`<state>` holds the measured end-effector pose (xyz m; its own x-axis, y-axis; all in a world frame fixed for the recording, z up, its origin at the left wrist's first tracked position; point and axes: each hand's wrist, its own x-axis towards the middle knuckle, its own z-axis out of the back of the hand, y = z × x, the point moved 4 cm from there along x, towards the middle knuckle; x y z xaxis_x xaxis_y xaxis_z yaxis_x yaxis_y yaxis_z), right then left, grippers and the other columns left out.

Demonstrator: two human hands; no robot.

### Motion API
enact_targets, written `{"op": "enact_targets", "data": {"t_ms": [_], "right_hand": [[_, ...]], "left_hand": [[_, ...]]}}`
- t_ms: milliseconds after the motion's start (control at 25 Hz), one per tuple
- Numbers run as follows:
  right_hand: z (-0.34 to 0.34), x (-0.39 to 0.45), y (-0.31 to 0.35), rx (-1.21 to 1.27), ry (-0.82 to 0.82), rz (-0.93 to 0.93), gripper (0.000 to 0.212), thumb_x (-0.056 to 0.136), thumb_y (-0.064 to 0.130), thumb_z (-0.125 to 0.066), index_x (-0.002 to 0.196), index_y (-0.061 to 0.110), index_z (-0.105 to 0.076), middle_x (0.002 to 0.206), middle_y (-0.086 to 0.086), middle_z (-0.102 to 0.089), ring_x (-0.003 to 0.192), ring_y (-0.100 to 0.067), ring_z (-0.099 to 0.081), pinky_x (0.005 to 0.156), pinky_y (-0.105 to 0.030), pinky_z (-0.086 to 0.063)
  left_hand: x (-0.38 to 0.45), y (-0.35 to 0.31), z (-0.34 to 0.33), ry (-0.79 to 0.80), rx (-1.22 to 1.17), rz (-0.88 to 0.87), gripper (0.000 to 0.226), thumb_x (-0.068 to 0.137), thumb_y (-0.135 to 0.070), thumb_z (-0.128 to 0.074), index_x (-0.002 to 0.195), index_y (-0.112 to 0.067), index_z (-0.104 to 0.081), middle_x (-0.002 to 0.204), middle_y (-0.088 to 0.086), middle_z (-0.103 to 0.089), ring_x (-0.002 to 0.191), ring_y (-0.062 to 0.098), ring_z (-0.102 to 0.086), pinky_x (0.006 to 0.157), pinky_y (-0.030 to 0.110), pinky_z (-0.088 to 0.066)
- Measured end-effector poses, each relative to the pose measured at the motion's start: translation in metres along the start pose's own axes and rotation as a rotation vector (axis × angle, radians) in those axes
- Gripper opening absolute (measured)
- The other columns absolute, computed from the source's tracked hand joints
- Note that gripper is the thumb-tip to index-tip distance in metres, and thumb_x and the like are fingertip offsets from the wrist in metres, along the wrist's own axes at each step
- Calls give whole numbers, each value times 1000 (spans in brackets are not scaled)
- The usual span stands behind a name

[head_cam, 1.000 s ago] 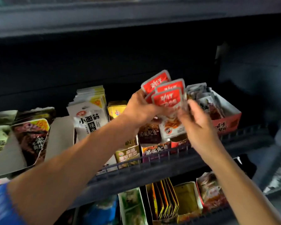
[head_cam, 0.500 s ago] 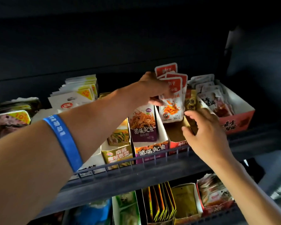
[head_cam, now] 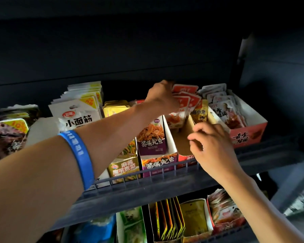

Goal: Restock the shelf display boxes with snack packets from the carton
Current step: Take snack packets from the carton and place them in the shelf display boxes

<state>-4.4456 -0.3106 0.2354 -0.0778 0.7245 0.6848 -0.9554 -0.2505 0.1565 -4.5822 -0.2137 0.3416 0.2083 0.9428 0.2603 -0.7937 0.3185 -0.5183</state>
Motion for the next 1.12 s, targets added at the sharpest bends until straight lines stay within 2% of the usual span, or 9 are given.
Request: {"op": "enact_targets", "data": {"t_ms": [80, 200, 280, 360, 600, 760, 880, 1000, 1120], "right_hand": [[0, 0, 1, -1, 2, 21, 7, 77, 15, -78, 83, 17, -75, 100, 5, -65, 92, -26, -57, 76, -32, -39], [1, 1, 3, -4, 6, 38, 8, 77, 14, -77, 84, 16, -75, 97, 4, -66, 92, -26, -59, 73, -32, -42], [-1, 1, 4, 7, 8, 44, 7, 80, 14, -72, 86, 15, -75, 97, 4, -67, 93, -26, -60, 71, -31, -45], [-2, 0, 5, 38, 3, 69, 9, 85, 12, -67, 89, 14, -74, 96, 3, -69, 94, -26, -60, 72, -32, -48], [-3, -4, 5, 135, 37, 102, 15, 90, 12, -59, 94, 13, -74, 87, 4, -74, 91, -22, -65, 69, -32, -54], [-4, -3, 6, 120, 41, 68, 11, 87, 6, -66, 91, 13, -73, 85, 3, -74, 90, -25, -65, 66, -37, -57], [-6, -4, 4, 152, 19, 42, 15, 93, 11, -59, 95, 14, -73, 85, 3, -74, 92, -25, -65, 65, -38, -58], [-3, -9, 4, 191, 7, 21, 38, 100, 35, -40, 110, 16, -71, 103, 3, -73, 109, -22, -62, 82, -42, -58], [1, -24, 15, 110, 115, -30, 67, 98, 63, -27, 145, 20, -47, 150, 0, -47, 144, -22, -36, 115, -49, -34]], "left_hand": [[1, 0, -2, -14, 241, -121, 59, 76, -18, -81, 129, -19, -54, 116, 3, -64, 101, 20, -63, 78, 30, -54], [2, 6, -8, -56, 409, -200, 77, 79, -21, -79, 144, -25, -36, 107, 3, -62, 90, 21, -60, 68, 32, -45], [0, 0, -16, -108, 621, -310, 70, 86, -35, -69, 146, -27, -34, 114, 3, -62, 108, 27, -59, 86, 38, -43], [-1, -2, -27, -119, 791, -379, 66, 88, -50, -60, 146, -27, -36, 132, 4, -57, 125, 29, -49, 101, 45, -31], [15, 8, -17, -201, 768, -304, 62, 91, -49, -58, 145, -27, -38, 141, 2, -52, 131, 29, -43, 106, 47, -26], [16, 18, -19, -47, 719, -280, 71, 83, -57, -67, 140, -22, -42, 141, 4, -51, 130, 29, -45, 107, 50, -27], [15, 17, -19, 32, 694, -281, 82, 78, -56, -73, 144, -23, -38, 143, 5, -50, 132, 30, -44, 108, 51, -28], [5, 12, -18, 10, 656, -350, 85, 83, -57, -66, 152, -25, -27, 152, 4, -40, 137, 30, -37, 111, 50, -28], [-29, 13, -7, -102, 578, -403, 78, 92, -54, -53, 156, -24, -19, 158, 6, -32, 142, 30, -32, 117, 48, -21]]}}
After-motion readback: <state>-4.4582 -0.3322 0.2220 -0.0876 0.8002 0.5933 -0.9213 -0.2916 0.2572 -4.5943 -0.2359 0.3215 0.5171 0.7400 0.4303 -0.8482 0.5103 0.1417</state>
